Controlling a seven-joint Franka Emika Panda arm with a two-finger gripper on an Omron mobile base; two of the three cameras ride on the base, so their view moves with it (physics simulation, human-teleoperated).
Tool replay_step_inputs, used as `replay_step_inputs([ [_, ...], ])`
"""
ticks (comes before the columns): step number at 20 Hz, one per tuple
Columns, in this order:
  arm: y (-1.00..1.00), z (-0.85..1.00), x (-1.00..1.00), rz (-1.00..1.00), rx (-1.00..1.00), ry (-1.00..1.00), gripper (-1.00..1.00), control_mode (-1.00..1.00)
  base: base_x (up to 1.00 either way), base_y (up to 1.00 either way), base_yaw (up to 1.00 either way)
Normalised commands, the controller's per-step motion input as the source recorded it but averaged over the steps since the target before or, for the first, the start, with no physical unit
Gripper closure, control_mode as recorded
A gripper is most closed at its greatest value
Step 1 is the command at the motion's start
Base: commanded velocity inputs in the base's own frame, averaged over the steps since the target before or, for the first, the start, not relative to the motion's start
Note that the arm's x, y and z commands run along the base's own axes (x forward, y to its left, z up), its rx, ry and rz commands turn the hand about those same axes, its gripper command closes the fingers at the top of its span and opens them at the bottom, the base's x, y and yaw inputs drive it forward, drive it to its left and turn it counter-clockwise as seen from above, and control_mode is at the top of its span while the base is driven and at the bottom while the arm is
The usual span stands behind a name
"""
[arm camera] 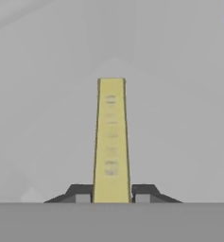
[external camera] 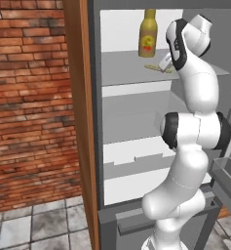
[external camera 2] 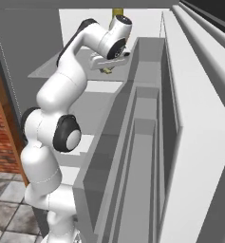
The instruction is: Retrieve the butter from the fridge and place it on a plate on the dining table. Then retrieve the butter knife by the fridge and place it near the plate.
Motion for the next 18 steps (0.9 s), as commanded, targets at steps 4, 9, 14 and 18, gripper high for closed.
replay_step_inputs([
  [4,0.02,0.00,-0.10,-0.31,0.00,-0.04,1.00,-1.00,0.00,0.00,0.00],
  [9,0.09,0.00,-0.18,-0.50,0.00,-0.02,1.00,-1.00,0.00,0.00,0.00],
  [14,0.28,0.01,-0.29,-0.52,-0.01,-0.13,1.00,-1.00,0.00,0.00,0.00],
  [18,0.19,0.02,-0.50,-0.52,-0.05,-0.10,1.00,-1.00,0.00,0.00,0.00],
])
